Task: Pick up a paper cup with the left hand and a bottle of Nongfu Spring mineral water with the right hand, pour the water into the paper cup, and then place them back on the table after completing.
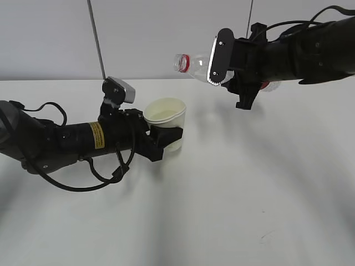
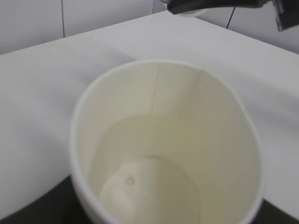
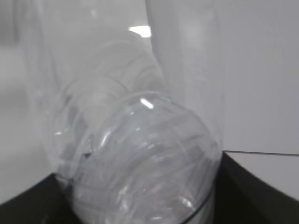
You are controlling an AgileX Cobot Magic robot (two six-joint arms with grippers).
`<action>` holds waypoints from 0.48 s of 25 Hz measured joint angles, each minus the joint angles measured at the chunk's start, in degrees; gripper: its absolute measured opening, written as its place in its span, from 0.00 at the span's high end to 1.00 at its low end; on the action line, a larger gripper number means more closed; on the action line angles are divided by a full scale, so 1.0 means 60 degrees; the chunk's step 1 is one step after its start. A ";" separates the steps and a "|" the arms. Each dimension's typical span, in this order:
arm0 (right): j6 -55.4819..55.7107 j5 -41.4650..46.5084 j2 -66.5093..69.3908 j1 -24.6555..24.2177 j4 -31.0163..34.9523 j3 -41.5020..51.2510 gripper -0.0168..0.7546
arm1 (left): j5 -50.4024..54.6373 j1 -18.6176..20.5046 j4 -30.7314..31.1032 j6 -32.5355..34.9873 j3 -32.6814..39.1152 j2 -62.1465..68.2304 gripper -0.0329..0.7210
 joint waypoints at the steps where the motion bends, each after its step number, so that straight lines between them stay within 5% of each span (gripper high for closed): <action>1: 0.0232 0.0000 0.0000 0.0000 0.0000 0.0000 0.40 | 0.0000 0.0000 -0.0032 0.0000 0.0000 0.0000 0.43; 12: 0.3044 -0.0017 0.0000 0.0000 0.0000 0.0000 0.40 | 0.0010 0.0000 -0.0133 0.0000 0.0000 0.0000 0.43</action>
